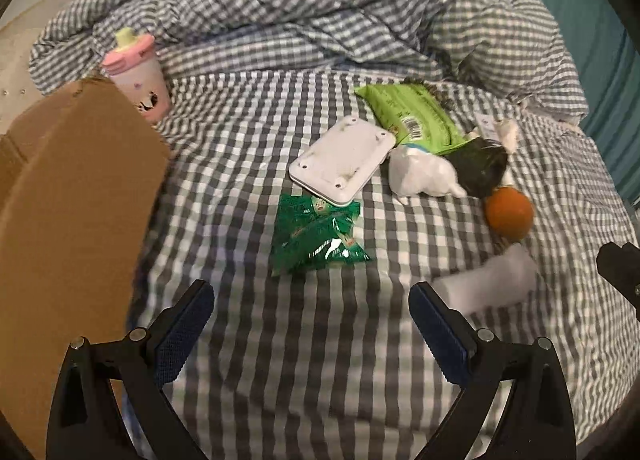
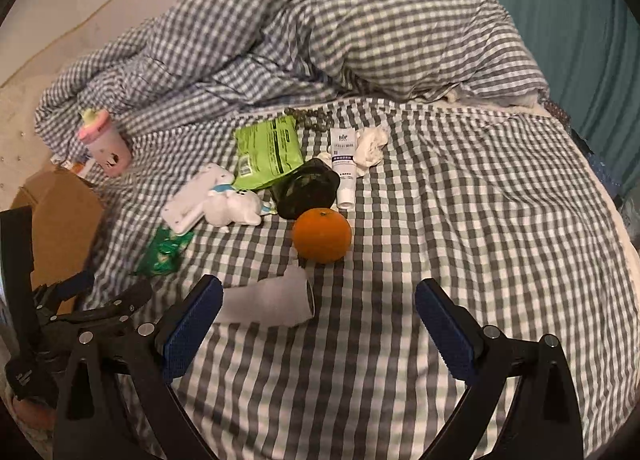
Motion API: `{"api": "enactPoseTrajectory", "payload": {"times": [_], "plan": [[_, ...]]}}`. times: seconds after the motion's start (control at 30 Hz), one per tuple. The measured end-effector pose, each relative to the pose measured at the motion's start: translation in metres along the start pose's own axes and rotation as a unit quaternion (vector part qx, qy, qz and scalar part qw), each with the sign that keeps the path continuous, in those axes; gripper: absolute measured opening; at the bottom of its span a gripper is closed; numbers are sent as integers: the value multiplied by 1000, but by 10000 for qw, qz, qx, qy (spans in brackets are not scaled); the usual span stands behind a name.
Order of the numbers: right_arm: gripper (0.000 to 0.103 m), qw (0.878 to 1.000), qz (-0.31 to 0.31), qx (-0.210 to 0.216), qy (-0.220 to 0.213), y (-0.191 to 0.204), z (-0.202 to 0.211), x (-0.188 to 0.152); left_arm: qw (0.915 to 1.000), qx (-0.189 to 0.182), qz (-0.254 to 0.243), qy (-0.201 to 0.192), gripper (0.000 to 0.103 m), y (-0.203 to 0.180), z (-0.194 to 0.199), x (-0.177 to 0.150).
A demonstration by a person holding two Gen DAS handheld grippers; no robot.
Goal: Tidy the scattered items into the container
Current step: 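Grasp the green snack packet with the left tool while the right grasps the orange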
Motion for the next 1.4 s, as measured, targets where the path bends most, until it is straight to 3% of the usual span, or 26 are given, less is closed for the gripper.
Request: {"api": "enactPoseTrajectory", "payload": {"times": [0.47,0.5,0.67,0.73,0.97,1.2,1.23,1.27,1.3,1.4], "plan": [[97,9991,56,-9,432,-6,-66,4,9991,101,248,328,99,8,-69,7],[97,9990,66,0,437,-6,-68,5,9992,109,236,320,94,8,-70,7],[97,9990,78,6,433,-5,-73,5,9995,99,137,270,42,9,-70,9],[97,9990,82,-2,428,-5,-74,6,9996,170,98,217,31,10,-63,9],[97,9988,191,-47,440,3,-86,11,9997,72,186,128,30,15,-43,12],[96,9967,245,-286,712,7,-113,10,9995,135,234,191,30,21,-41,11],[84,9961,244,-366,767,5,-116,9,9994,141,245,204,30,22,-41,11],[61,9958,230,-390,794,4,-117,8,9993,155,260,197,30,23,-40,11],[57,9959,175,-320,824,3,-117,7,9993,168,270,193,30,24,-40,11],[57,9963,26,-195,837,-2,-111,7,9991,220,292,208,30,25,-38,10]]}}
Point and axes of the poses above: each gripper's, at about its wrist camera, not at the fingertips, and z roughly against the way its jaws point, y to its left, x to its top, the point moved 4 cm from there along -z, roughly the way its jaws point, and after that the axes turned 6 degrees about -y, right-handed, at the moved point
